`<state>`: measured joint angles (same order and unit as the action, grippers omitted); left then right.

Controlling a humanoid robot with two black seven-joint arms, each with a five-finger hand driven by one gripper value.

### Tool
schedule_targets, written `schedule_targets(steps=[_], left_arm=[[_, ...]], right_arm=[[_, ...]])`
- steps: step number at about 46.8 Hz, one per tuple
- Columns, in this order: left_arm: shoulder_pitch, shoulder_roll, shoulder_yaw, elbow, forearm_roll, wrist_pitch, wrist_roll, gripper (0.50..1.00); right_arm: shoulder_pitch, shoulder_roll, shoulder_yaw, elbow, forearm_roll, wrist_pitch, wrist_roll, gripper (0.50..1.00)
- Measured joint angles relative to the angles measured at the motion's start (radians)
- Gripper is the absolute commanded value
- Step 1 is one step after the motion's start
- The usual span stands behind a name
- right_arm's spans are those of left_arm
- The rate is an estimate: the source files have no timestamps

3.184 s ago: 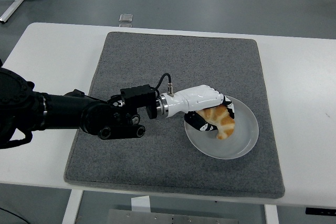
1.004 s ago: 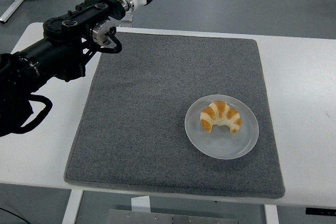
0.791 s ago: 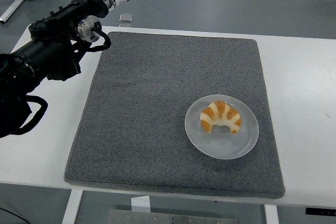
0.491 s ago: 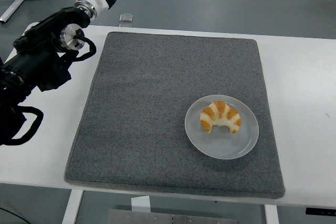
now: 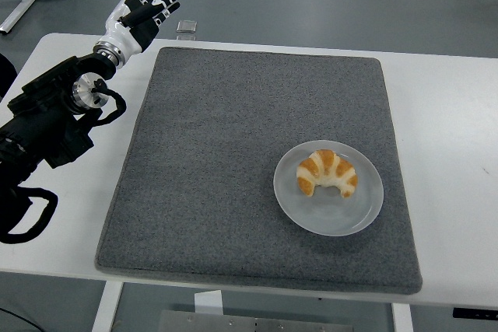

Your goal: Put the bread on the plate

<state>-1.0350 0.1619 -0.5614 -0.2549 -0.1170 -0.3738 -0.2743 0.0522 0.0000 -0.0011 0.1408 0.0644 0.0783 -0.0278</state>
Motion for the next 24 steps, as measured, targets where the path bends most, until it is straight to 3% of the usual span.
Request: schedule_targets(steps=[11,24], left_arm=[[0.006,-0.009,0.016,0.002,0.007,0.012,-0.107,0.992],[0.025,-0.010,0.016,0.001,0.005,0.014,-0.114,0.992]], right_arm=[[0.000,0.000,0.001,0.000,0.000,0.000,0.000,0.952],[0.002,0.000,0.001,0.000,0.000,0.000,-0.001,0.954]])
